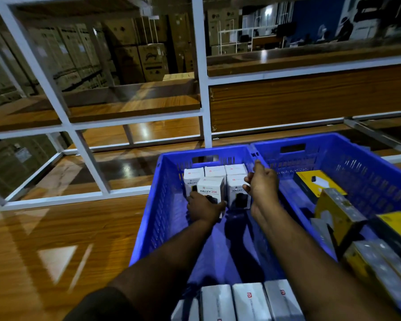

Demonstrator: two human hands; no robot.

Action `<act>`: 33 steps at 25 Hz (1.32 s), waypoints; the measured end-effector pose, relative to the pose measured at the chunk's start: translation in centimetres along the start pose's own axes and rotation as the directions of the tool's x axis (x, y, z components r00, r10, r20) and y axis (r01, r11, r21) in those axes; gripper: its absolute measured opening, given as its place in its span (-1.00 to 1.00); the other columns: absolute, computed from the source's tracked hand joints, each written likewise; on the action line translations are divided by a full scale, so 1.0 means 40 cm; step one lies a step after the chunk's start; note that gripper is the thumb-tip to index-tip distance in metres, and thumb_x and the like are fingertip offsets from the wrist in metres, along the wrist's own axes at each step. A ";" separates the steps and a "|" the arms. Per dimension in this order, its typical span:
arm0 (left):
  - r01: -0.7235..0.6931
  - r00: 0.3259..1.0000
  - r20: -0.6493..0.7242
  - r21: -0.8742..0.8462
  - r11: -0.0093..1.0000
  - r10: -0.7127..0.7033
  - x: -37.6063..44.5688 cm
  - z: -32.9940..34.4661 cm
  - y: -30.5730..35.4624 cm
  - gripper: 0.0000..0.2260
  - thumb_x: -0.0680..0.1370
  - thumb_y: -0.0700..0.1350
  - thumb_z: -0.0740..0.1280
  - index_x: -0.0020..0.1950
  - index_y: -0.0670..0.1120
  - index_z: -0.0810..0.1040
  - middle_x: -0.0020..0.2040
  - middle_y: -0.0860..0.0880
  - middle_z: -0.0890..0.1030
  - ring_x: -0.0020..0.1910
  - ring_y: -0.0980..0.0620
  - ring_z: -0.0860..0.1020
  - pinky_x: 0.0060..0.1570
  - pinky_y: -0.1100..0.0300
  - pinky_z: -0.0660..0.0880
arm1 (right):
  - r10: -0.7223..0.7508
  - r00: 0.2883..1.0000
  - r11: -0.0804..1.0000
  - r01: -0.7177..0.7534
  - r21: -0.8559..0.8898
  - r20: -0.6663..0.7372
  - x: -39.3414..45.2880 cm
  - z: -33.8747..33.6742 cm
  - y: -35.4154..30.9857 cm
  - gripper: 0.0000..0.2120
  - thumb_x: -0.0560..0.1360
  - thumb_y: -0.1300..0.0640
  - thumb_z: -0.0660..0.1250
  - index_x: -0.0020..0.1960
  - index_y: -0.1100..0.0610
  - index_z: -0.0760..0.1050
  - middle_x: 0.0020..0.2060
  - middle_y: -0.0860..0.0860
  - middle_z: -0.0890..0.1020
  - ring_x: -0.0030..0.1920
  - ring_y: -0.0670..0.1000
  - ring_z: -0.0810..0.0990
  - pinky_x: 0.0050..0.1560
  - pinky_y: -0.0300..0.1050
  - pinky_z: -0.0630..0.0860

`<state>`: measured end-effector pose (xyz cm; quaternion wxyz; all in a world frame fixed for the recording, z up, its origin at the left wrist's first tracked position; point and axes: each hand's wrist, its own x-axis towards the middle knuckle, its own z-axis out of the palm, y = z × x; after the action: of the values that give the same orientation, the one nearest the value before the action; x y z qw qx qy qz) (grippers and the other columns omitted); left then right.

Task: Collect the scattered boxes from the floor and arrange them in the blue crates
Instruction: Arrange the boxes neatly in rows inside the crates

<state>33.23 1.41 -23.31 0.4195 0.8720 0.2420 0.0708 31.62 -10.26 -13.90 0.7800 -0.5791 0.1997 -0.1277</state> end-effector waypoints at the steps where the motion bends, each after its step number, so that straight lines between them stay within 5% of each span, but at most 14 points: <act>1: -0.012 1.000 -0.010 -0.043 0.999 0.012 0.012 0.022 -0.010 -0.24 0.18 0.13 0.61 0.22 -0.18 0.42 0.18 -0.17 0.56 0.19 -0.19 0.57 0.12 -0.04 0.55 | -0.002 1.000 1.000 0.002 0.001 -0.005 0.001 0.000 0.002 -0.69 0.65 0.04 0.17 -0.25 0.10 0.33 -0.39 0.05 0.45 -0.42 -0.02 0.42 -0.33 -0.09 0.38; 3: -0.043 0.998 -0.051 -0.093 0.995 0.039 0.049 0.072 -0.038 -0.31 0.13 0.10 0.56 0.15 -0.13 0.45 0.10 -0.14 0.61 0.08 -0.17 0.63 0.03 -0.08 0.60 | -0.003 1.000 1.000 0.003 -0.019 -0.011 0.008 0.000 0.007 -0.74 0.64 0.03 0.18 -0.19 0.10 0.35 -0.37 0.04 0.49 -0.40 -0.02 0.45 -0.27 -0.05 0.43; 9: -0.011 0.998 -0.061 -0.106 0.994 0.005 0.055 0.097 -0.007 -0.44 0.35 -0.10 0.54 0.23 -0.20 0.35 0.24 -0.21 0.48 0.17 -0.29 0.54 0.16 -0.06 0.50 | -0.013 1.000 0.997 0.013 -0.081 0.005 0.025 0.004 0.031 -0.75 0.61 0.00 0.21 -0.19 0.10 0.40 -0.36 0.01 0.52 -0.29 0.02 0.51 -0.08 0.11 0.53; 16: -0.004 0.999 -0.037 -0.046 0.999 0.002 0.089 0.108 -0.002 -0.35 0.36 -0.07 0.57 0.30 -0.24 0.32 0.29 -0.22 0.46 0.23 -0.28 0.52 0.17 -0.07 0.50 | -0.008 0.999 0.989 0.014 -0.149 0.046 0.033 0.012 0.048 -0.78 0.59 0.00 0.24 -0.14 0.12 0.46 -0.27 0.06 0.58 -0.25 0.07 0.54 -0.13 0.07 0.53; 21: -0.044 0.987 0.151 -0.049 0.998 0.051 0.114 -0.011 -0.001 -0.60 0.39 -0.21 0.55 0.15 -0.24 0.49 0.09 -0.10 0.64 0.02 -0.04 0.61 -0.21 0.22 0.48 | 0.147 0.932 0.962 -0.057 -0.268 0.331 0.007 0.016 0.061 -0.84 0.60 0.11 0.28 -0.13 0.11 0.39 -0.32 0.04 0.50 -0.36 -0.02 0.45 -0.36 -0.15 0.40; 25: -0.161 0.965 0.209 -0.015 0.987 0.160 0.123 -0.152 0.033 -0.67 0.45 -0.18 0.51 0.17 -0.17 0.53 -0.04 -0.11 0.67 -0.17 -0.05 0.64 -0.21 0.23 0.54 | 0.209 0.776 0.791 0.224 -0.570 0.595 -0.011 0.009 0.083 -0.84 0.55 0.13 0.32 -0.19 0.13 0.45 -0.34 0.07 0.51 -0.30 0.00 0.49 -0.24 -0.09 0.50; 27: -0.200 0.959 0.192 -0.069 0.977 0.209 0.123 -0.209 0.025 -0.75 0.47 -0.22 0.47 0.12 -0.15 0.56 -0.23 -0.04 0.62 -0.37 0.07 0.54 -0.37 0.27 0.45 | 0.318 0.590 0.593 0.487 -0.641 0.742 -0.037 0.006 0.108 -0.77 0.51 0.07 0.35 -0.24 0.20 0.51 -0.33 0.12 0.53 -0.27 0.02 0.50 -0.16 -0.02 0.57; 30: -0.291 0.954 0.017 -0.160 0.943 0.298 0.112 -0.268 -0.019 -0.83 0.43 -0.17 0.45 0.01 -0.08 0.60 -0.23 -0.02 0.64 -0.28 -0.01 0.59 -0.21 0.18 0.50 | 0.588 0.230 0.411 0.740 -0.532 0.775 -0.120 0.016 0.156 -0.67 0.51 -0.10 0.38 -0.15 0.18 0.62 -0.35 0.00 0.58 -0.29 -0.07 0.49 -0.20 -0.04 0.53; 33: -0.345 0.938 -0.071 -0.262 0.901 0.338 0.085 -0.287 -0.061 -0.85 0.45 -0.23 0.38 -0.04 -0.03 0.57 -0.17 -0.06 0.67 -0.18 -0.07 0.64 -0.06 0.04 0.59 | 0.734 0.059 0.361 0.810 -0.463 0.676 -0.210 0.031 0.191 -0.65 0.53 -0.14 0.35 0.02 0.16 0.63 -0.23 -0.08 0.59 -0.22 -0.09 0.49 -0.12 -0.13 0.45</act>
<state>31.56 12.34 -18.10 0.5129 0.8344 0.0785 0.1859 24.50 -3.31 -19.52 0.1638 -0.8018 -0.3939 0.4185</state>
